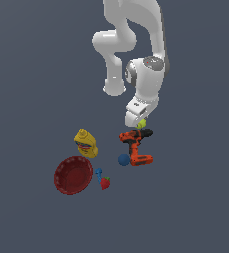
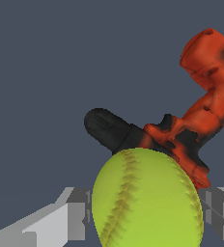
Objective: Pick up a designated object from a clutter of objects.
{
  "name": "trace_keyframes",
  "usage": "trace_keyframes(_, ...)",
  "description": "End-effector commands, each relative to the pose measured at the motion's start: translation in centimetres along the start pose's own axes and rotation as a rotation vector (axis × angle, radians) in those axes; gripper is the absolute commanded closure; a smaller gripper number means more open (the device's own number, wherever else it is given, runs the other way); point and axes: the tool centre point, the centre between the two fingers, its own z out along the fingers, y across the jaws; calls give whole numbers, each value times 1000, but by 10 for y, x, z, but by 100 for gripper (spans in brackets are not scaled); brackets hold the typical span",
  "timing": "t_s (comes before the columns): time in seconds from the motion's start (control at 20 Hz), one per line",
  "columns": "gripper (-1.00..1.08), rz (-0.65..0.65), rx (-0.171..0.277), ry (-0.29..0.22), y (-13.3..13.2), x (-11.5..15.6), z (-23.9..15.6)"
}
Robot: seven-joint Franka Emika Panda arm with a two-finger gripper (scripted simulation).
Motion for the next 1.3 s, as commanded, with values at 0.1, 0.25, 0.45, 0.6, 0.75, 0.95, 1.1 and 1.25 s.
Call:
trace_keyframes(0.1,108,-1,2,1,34,-1,-34)
trace_keyframes(0.25,108,-1,4,0,59,-2,-57)
trace_keyframes(0.45,108,-1,4,-1,93,-3,-89)
trace_keyframes(0.6,108,0,4,-4,119,-3,-113)
trace_keyframes(0.75,108,0,4,-6,144,-4,-135)
trace_keyframes(0.95,108,1,3,-8,173,-4,-162)
trace_keyframes(1.1,108,1,3,-9,193,-4,-180)
trace_keyframes(1.25,108,1,3,-11,212,-3,-197)
